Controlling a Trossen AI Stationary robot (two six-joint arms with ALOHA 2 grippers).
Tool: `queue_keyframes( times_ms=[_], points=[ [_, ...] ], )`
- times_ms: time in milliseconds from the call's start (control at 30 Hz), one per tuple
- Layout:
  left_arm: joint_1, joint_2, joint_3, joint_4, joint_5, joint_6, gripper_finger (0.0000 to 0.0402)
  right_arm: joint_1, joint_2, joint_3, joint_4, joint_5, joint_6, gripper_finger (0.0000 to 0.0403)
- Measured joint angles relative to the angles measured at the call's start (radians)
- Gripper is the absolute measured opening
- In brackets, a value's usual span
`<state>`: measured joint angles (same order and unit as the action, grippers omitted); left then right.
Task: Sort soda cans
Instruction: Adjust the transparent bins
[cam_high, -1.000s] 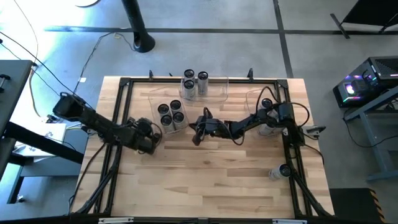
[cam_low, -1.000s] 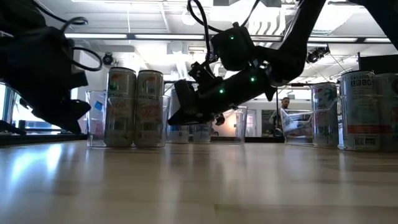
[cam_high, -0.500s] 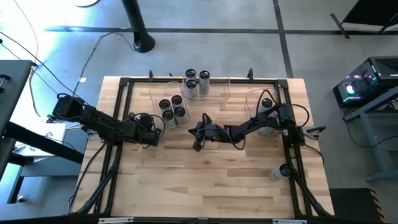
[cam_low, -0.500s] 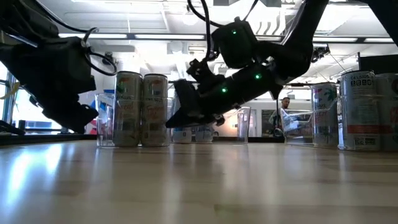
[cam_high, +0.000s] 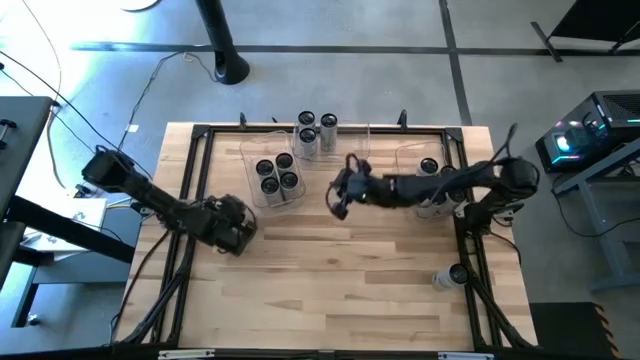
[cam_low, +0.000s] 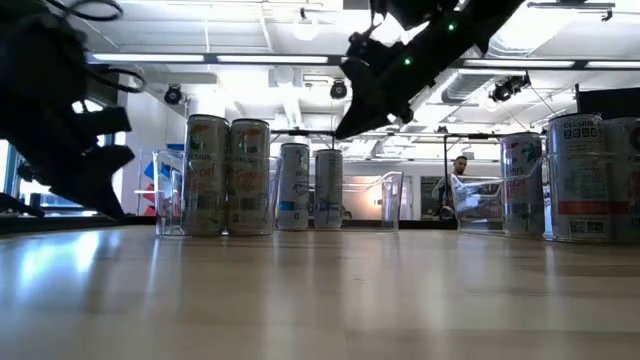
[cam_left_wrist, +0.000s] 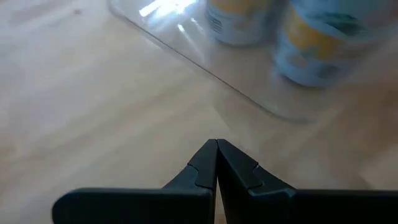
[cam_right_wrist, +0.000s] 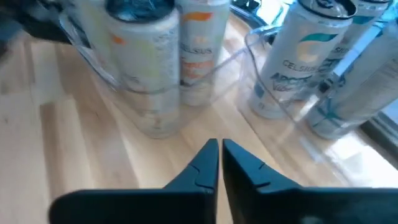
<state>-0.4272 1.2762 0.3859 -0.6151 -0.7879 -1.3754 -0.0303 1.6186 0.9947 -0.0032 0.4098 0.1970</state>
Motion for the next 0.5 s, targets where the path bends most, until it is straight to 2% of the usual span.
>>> queue_keyframes(
  times_ms=[100,200,367,500],
  points=[
    [-0.067,0.0,0.0,0.008,0.008,-0.068,0.0,-0.069,-0.019,0.0,-0.024,-0.09,-0.067,0.0044],
    [-0.117,0.0,0.0,0.01,0.021,-0.107,0.0,-0.148,-0.004,0.002,-0.015,-0.188,-0.116,0.0097],
    [-0.152,0.001,0.0,0.008,0.019,-0.115,0.0,-0.239,0.083,0.067,-0.018,-0.281,-0.204,0.0189],
    [-0.151,0.001,0.0,0.008,0.016,-0.128,0.0005,-0.266,0.188,0.155,-0.016,-0.35,-0.339,0.0225]
  ],
)
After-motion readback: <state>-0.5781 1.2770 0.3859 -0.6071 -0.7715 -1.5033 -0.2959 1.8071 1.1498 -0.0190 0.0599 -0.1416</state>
